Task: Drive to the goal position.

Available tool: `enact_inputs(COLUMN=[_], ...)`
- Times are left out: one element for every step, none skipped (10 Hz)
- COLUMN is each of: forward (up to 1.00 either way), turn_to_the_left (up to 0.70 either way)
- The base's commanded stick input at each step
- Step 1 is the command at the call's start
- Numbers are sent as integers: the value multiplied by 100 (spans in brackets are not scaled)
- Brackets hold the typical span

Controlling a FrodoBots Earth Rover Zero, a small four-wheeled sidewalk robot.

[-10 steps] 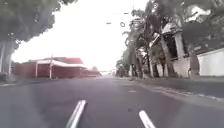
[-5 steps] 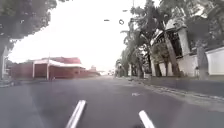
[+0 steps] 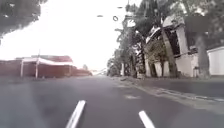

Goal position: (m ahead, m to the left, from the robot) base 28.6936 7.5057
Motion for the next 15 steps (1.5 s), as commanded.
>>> enact_inputs(forward=[100, 100, 100, 100, 100, 100, 100, 100, 100, 100, 100, 100, 100, 100, 100], turn_to_the_left=[0, 0, 0, 0, 0, 0, 0, -13, -36, -14, 0, 0, 0, 0, -4])
